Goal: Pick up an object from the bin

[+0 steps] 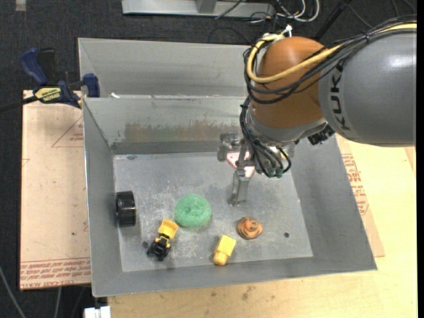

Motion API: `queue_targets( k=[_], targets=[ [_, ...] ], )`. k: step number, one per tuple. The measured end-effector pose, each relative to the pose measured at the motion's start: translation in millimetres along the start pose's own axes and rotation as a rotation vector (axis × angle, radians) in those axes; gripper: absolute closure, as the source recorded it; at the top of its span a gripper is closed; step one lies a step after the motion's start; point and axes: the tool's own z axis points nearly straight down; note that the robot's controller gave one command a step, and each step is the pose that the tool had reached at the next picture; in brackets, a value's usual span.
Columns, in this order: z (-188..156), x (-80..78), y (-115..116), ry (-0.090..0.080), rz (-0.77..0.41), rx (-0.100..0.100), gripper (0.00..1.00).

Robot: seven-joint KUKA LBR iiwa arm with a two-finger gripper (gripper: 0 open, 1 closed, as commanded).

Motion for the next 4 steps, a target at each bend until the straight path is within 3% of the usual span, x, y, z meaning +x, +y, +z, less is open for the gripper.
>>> queue_targets(
  k=[1,2,3,4],
  targets=[
    [47,-5.1,31,-0.008,-0.028,0.001,0.00],
    [105,33.4,13,-0.001,0.068,-0.002,0.00],
    [124,40.2,7,0.004,0.064,0.003,0.00],
    [123,21.9,35,-0.001,0.064,0.000,0.00]
  ],
)
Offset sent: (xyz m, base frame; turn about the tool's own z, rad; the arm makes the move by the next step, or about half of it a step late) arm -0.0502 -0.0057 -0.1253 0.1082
